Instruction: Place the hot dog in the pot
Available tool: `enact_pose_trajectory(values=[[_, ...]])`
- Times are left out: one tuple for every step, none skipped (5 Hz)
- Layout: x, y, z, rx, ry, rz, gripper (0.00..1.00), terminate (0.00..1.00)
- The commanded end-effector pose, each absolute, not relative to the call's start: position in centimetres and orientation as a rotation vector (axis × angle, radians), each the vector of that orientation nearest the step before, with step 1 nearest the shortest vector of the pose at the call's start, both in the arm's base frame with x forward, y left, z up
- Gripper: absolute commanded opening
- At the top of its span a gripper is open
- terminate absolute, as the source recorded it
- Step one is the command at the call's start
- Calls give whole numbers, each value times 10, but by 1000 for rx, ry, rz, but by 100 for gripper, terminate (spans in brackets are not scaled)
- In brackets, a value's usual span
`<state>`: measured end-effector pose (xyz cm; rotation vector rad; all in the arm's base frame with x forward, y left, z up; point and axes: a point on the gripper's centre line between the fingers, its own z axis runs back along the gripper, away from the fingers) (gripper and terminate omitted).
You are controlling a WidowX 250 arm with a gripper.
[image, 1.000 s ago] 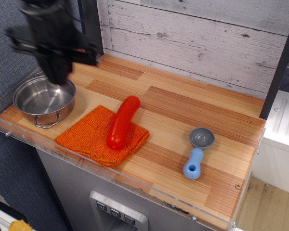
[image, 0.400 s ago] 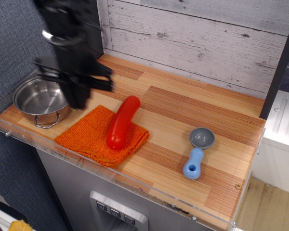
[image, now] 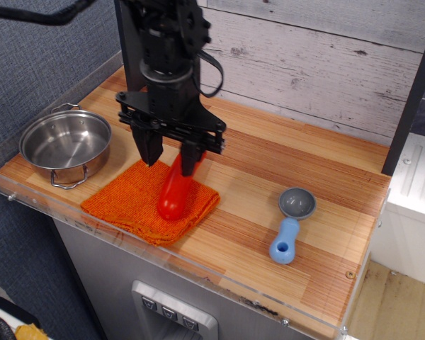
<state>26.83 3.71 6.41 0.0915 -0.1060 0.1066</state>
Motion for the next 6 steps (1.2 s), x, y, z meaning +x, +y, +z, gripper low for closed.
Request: enact_pose_trajectory(values=[[267, 43, 54, 103, -92, 111, 100, 0], [264, 48, 46, 109, -65, 115, 100, 0], [262, 48, 38, 106, -38, 111, 100, 0], [262, 47, 35, 105, -28, 106, 100, 0], [261, 47, 32, 103, -19, 105, 0, 0], [264, 48, 42, 104, -42, 103, 0, 0]])
